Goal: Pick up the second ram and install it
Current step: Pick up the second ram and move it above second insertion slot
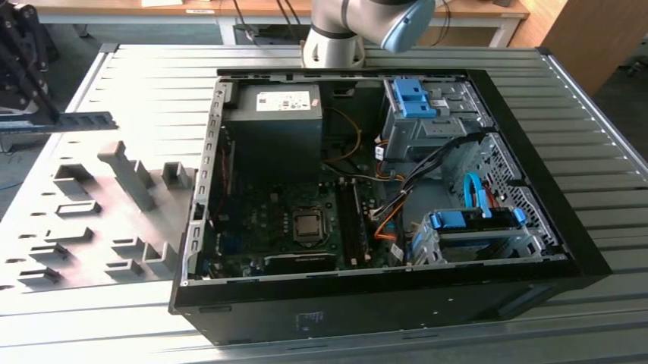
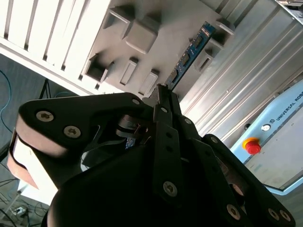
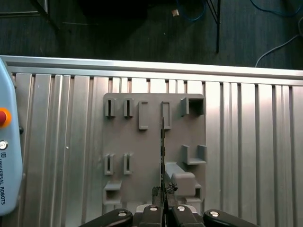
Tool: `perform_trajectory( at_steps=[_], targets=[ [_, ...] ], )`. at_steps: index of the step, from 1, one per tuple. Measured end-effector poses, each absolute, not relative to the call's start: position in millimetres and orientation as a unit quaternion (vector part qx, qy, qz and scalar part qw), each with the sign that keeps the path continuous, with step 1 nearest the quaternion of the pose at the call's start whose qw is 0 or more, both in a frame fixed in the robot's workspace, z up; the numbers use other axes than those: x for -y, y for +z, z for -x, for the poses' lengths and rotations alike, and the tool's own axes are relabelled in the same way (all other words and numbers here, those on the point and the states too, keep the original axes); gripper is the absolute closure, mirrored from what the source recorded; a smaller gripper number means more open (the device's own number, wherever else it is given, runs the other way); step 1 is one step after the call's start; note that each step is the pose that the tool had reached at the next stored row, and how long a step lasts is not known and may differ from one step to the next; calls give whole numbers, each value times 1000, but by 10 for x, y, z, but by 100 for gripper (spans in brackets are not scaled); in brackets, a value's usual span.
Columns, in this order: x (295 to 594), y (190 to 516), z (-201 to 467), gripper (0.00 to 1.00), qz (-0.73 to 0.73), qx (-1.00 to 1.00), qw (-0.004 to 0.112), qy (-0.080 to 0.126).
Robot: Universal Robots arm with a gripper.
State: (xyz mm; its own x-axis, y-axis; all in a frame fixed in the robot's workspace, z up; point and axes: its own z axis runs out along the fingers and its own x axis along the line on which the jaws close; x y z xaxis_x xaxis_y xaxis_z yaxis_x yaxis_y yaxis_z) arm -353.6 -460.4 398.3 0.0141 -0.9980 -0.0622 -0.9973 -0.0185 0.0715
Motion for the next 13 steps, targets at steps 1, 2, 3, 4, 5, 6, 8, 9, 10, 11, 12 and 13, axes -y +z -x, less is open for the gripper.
perform_trajectory(
  at_steps=[1, 2, 3, 4, 5, 6, 8, 9, 10, 11, 12, 13],
  targets=[
    [4584, 3983, 3518, 86, -712, 701, 4, -47],
    [4562, 3982, 3498, 86, -712, 701, 4, -47],
    [4544, 3982, 3479, 86, -712, 700, 4, -47],
    [4526, 3982, 3461, 86, -712, 700, 4, -47],
    [4509, 3982, 3444, 86, -712, 700, 4, -47],
    [4493, 3982, 3428, 86, -712, 701, 4, -47],
    [4462, 3982, 3395, 86, -712, 700, 4, -47],
    [4446, 3981, 3376, 86, -712, 700, 4, -47],
    [4431, 3981, 3359, 86, -712, 700, 4, -47],
    [4417, 3981, 3341, 86, -712, 701, 4, -47],
    [4403, 3981, 3321, 86, -712, 701, 4, -47],
    [4389, 3982, 3299, 86, -712, 701, 4, -47]
  ],
)
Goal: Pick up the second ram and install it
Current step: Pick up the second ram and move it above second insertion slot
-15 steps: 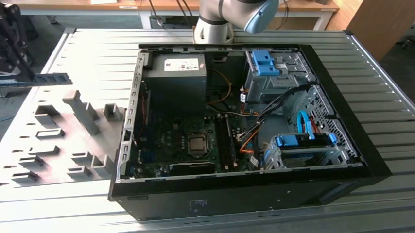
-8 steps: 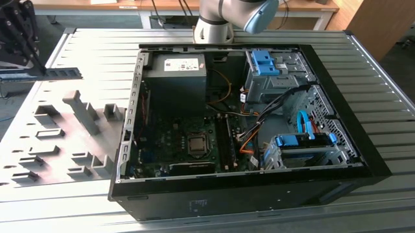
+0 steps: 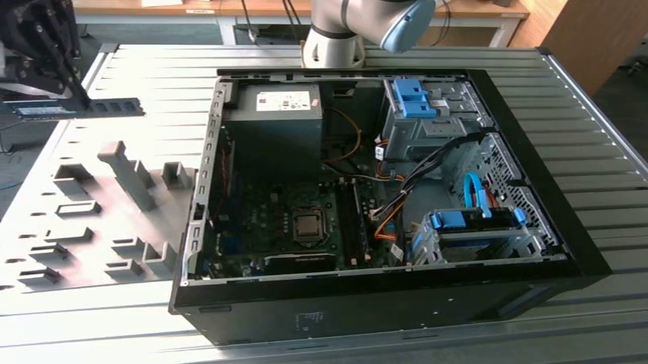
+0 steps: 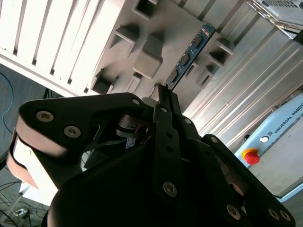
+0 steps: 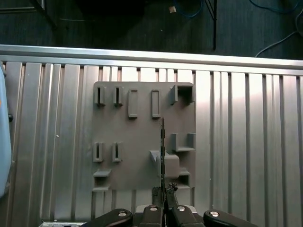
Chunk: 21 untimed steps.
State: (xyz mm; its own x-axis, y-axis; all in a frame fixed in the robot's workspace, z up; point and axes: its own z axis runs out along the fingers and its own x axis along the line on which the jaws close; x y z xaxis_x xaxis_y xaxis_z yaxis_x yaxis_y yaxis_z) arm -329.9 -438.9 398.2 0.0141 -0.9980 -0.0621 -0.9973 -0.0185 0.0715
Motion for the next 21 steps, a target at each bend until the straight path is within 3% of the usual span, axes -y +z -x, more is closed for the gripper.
perform_trajectory(
  at_steps=[21],
  targets=[
    [4127, 3971, 2675, 86, -712, 701, 4, -47]
  ],
)
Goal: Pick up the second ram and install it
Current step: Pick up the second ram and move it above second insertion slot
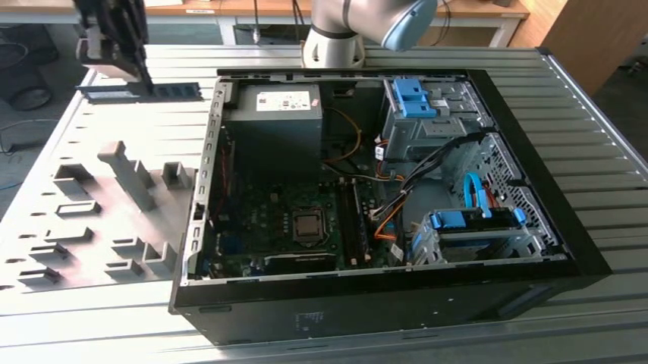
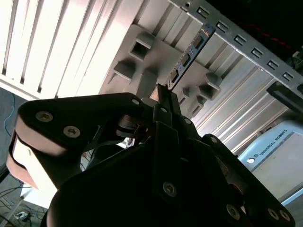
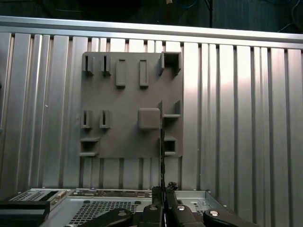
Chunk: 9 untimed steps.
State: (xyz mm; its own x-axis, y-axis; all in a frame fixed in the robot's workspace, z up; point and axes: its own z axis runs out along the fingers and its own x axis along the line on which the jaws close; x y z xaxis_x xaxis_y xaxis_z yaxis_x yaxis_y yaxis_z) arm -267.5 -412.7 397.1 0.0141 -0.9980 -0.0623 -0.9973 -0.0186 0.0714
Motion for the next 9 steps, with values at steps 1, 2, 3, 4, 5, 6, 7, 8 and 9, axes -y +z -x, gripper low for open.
perform_trajectory(
  at_steps=[1, 2, 3, 4, 5, 6, 7, 8, 9],
  targets=[
    [4123, 3971, 2631, 86, -712, 701, 4, -47],
    [4122, 3971, 2588, 86, -712, 701, 4, -47],
    [4122, 3970, 2543, 86, -712, 701, 4, -47],
    [4122, 3969, 2501, 86, -712, 700, 4, -47],
    [4122, 3969, 2462, 86, -712, 700, 4, -47],
    [4122, 3969, 2428, 86, -712, 701, 4, -47],
    [4122, 3968, 2393, 86, -712, 701, 4, -47],
    [4122, 3968, 2358, 86, -712, 701, 4, -47],
    [4122, 3968, 2321, 86, -712, 700, 4, -47]
  ],
)
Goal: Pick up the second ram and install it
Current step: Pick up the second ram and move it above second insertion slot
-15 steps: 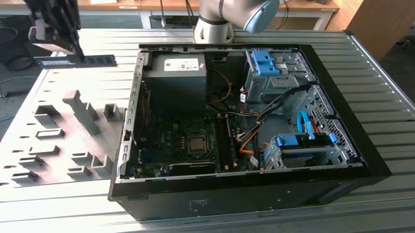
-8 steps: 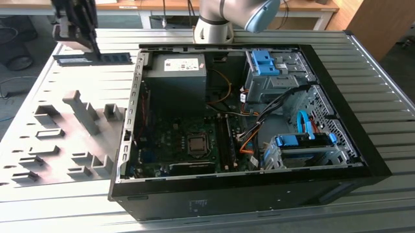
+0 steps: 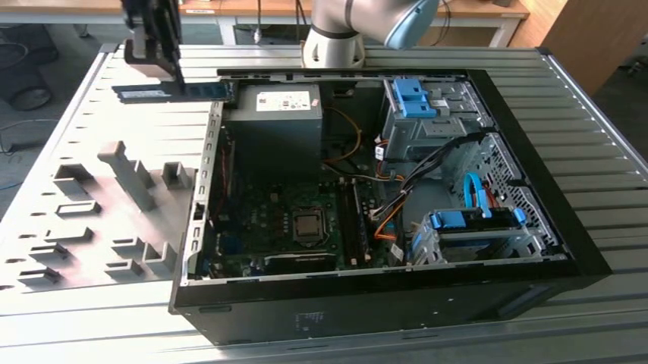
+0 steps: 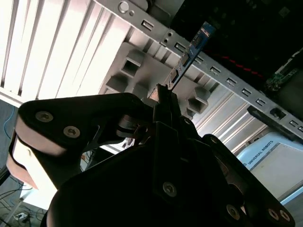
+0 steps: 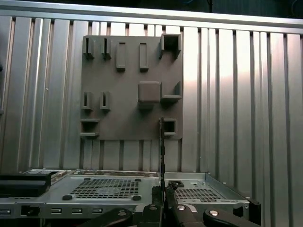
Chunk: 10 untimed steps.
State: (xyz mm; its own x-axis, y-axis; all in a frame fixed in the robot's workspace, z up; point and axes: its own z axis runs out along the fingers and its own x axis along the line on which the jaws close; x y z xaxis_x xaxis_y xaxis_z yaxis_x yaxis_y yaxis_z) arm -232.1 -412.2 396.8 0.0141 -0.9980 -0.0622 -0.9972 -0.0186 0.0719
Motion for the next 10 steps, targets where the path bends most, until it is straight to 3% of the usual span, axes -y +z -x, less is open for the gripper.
perform_trajectory(
  at_steps=[10],
  targets=[
    [4122, 3960, 1874, 86, -712, 700, 4, -48]
  ],
)
